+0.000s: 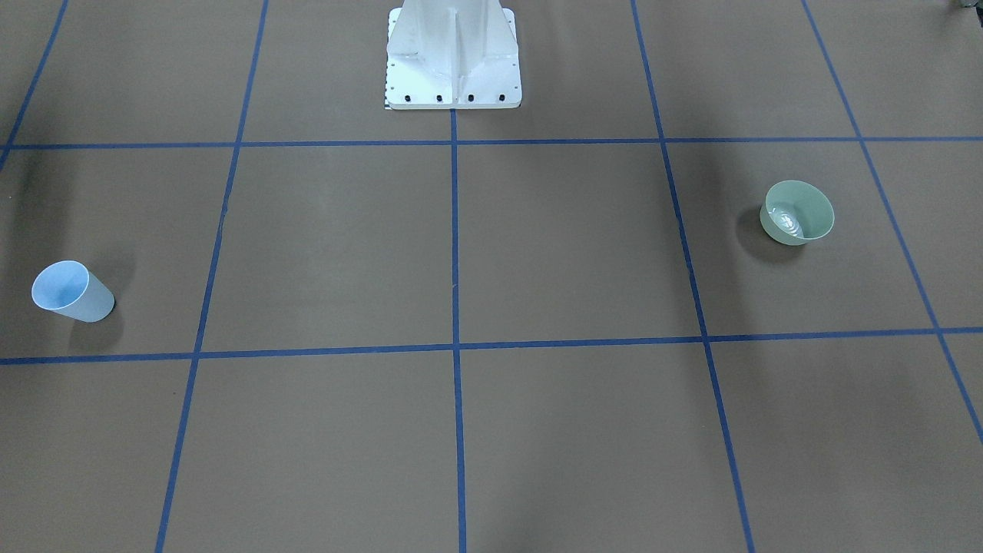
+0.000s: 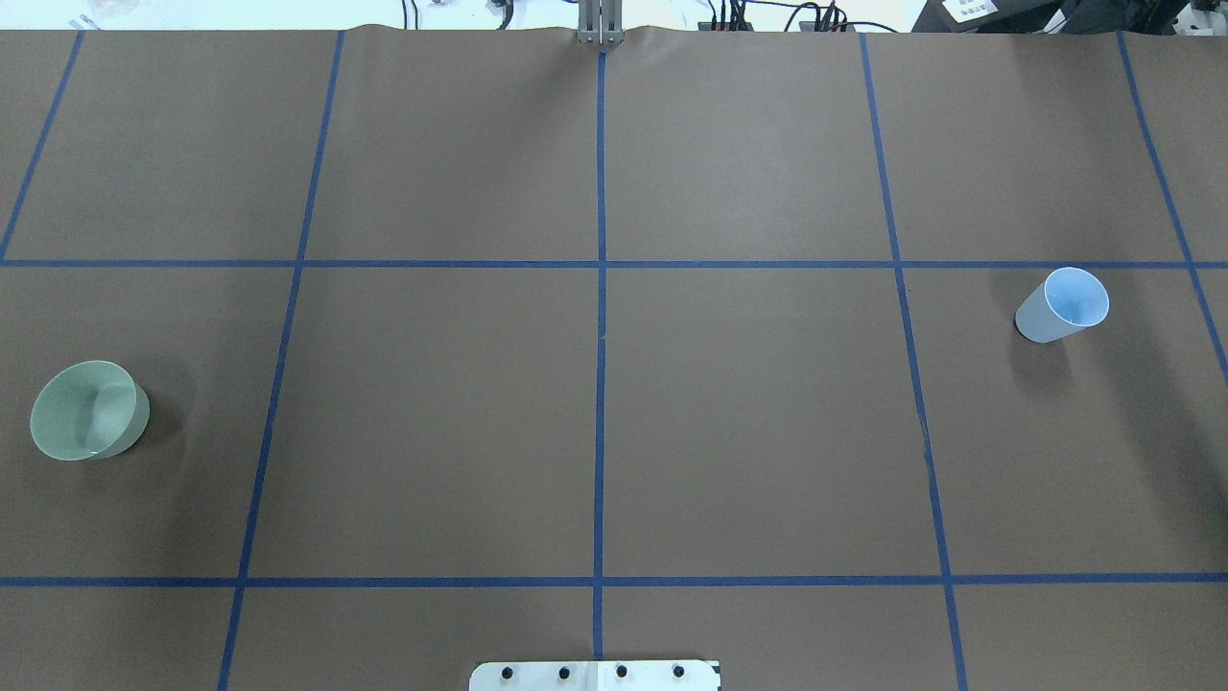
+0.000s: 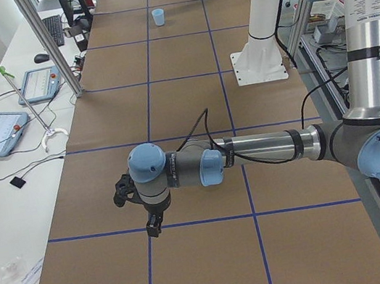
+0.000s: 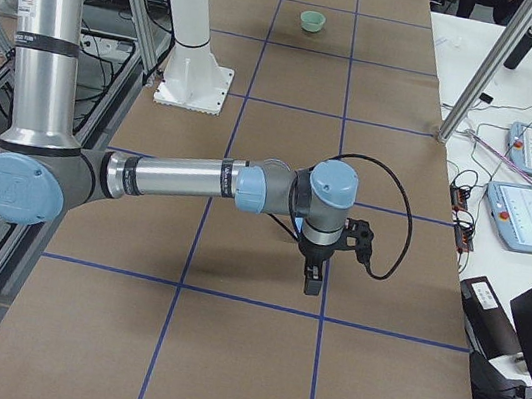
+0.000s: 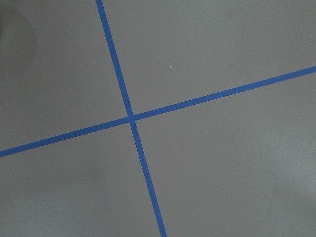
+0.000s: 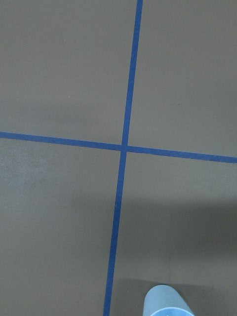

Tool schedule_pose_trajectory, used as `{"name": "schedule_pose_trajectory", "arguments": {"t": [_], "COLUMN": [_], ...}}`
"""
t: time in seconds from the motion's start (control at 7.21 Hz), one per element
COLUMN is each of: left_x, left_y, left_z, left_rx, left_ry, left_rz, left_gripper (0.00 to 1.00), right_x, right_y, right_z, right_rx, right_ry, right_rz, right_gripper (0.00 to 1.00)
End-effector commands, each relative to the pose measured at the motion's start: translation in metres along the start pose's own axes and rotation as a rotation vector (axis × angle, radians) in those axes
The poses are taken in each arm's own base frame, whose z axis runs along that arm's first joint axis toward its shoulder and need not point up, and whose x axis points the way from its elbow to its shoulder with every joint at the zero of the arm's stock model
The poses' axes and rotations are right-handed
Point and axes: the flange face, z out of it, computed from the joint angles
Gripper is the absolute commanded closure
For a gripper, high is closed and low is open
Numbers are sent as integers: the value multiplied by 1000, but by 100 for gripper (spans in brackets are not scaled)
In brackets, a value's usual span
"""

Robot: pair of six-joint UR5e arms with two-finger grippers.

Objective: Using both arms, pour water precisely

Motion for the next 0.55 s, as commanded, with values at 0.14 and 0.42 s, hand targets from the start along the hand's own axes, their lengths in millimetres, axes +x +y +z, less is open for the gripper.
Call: {"name": "schedule_pose_trajectory", "arguments": {"t": [0.14, 0.42], "left_x": [7, 24], "left_y": [-15, -51], "left_z": [-9, -22], "left_rx": [32, 79], "left_ry": [-8, -10], "left_rz": [32, -19], "left_gripper": [0, 0], "right_x": [1, -1], "right_y": [-2, -3], "right_z": [1, -2], "right_rx": [-1, 4], "right_ry": [1, 0], "right_rz": [3, 1], "right_gripper": [0, 0]}}
